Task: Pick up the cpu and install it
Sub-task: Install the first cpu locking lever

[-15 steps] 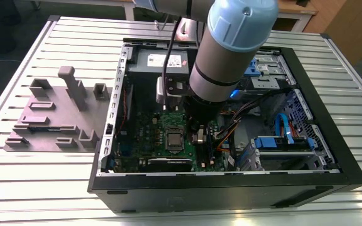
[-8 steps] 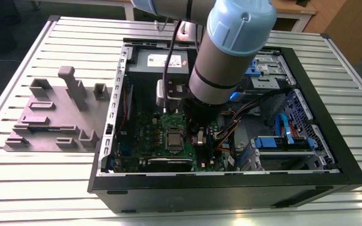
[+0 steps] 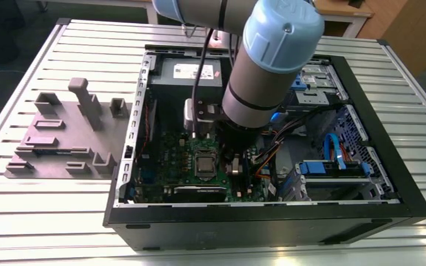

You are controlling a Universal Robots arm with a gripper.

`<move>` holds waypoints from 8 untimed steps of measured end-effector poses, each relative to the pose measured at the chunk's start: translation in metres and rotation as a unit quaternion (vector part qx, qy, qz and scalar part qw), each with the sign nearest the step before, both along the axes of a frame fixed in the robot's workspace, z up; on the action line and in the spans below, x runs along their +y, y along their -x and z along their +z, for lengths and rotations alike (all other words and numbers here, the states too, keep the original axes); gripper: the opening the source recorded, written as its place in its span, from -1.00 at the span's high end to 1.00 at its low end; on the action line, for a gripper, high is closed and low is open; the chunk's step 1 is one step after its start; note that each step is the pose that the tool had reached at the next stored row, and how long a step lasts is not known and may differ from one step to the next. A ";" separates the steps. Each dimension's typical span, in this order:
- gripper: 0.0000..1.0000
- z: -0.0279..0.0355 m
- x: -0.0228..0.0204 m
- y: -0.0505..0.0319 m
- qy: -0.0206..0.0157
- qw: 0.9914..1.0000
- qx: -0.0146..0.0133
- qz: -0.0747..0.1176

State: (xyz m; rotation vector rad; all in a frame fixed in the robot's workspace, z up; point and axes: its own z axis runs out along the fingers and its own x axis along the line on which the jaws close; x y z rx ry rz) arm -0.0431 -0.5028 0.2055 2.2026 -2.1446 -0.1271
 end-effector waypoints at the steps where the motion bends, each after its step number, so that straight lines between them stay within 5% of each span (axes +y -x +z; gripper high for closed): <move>1: 0.79 -0.0005 -0.0008 0.0000 0.000 1.000 0.000 0.001; 8: 0.79 -0.0060 -0.0025 0.0000 0.000 1.000 0.000 0.006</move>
